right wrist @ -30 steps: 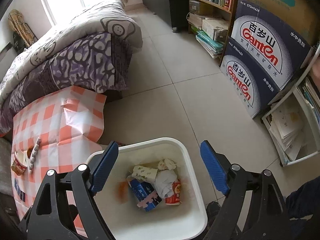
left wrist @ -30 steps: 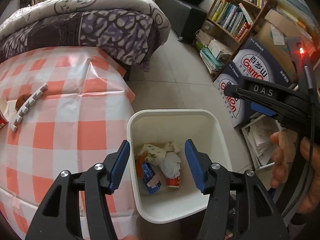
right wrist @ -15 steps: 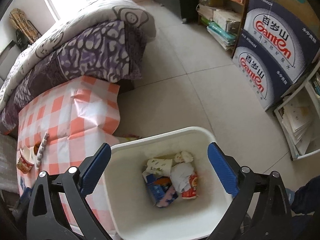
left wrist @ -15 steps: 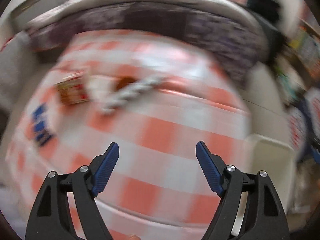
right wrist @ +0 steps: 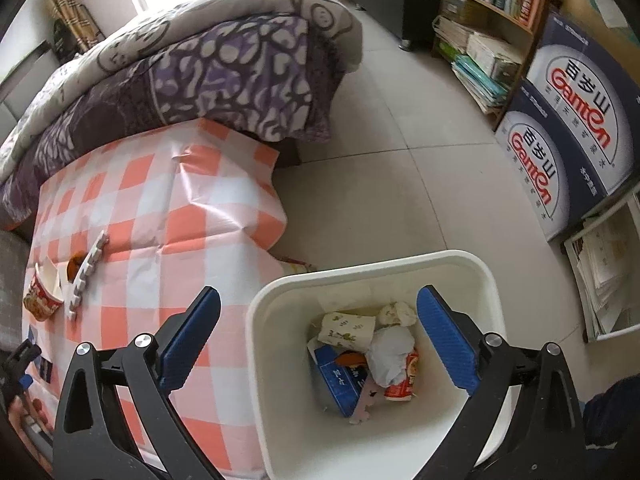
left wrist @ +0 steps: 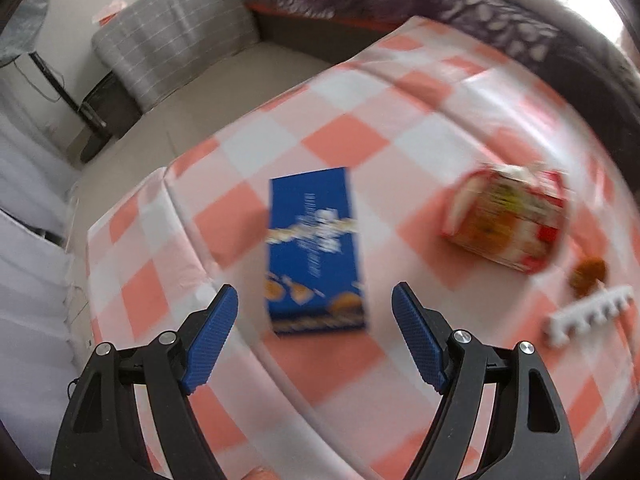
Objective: Collect trash
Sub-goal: 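Grasp the blue biscuit box with the left gripper, then grasp the white plastic strip with the right gripper while the left gripper holds the box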
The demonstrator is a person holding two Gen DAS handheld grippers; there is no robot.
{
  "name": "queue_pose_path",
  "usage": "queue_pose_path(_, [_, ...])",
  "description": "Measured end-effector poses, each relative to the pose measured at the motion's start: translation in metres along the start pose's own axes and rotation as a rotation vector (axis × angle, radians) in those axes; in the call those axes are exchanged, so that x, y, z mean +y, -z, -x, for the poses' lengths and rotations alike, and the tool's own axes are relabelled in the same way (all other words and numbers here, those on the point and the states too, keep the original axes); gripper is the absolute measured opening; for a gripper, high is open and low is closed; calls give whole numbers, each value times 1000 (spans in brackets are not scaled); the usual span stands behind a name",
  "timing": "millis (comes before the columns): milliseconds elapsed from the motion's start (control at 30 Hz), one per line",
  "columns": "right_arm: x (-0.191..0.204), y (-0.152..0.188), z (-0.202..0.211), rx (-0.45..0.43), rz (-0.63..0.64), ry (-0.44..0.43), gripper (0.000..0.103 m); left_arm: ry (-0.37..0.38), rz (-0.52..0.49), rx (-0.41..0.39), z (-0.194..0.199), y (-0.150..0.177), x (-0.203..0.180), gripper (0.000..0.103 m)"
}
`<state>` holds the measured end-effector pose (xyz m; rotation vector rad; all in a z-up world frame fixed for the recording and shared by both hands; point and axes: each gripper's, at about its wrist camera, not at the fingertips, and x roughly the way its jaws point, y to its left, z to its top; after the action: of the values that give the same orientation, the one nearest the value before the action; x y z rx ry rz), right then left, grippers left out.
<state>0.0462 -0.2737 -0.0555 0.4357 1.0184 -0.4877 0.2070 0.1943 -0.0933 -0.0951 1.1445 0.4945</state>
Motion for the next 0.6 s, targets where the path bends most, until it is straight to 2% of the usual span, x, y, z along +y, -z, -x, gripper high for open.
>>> queue_pose_path(100, [16,3,0,-14,40,-7,95,13,-22,35,-19,-6,1,77])
queue_pose_path(133, [21,4,-1,-12,50,-14,95,24,-29,50,-25,-7,3,82])
queue_pose_path(233, [37,6,-6,-1,53,-46,95,51,-4,46,-32,-14,16,84])
queue_pose_path(267, [46,8,-8,1,45,-66,95,82,3,56,-33,-15,18,82])
queue_pose_path(333, [64,11,-14,10,33,-98,95,174,11,74,-33,-16,23,58])
queue_pose_path(467, [117,22,-32,36,37,-152,95,219,-52,69,-24,-11,22,55])
queue_pose_path(600, [176,34,-50,50,0,-209,95,196,-48,36,-16,-7,28,55])
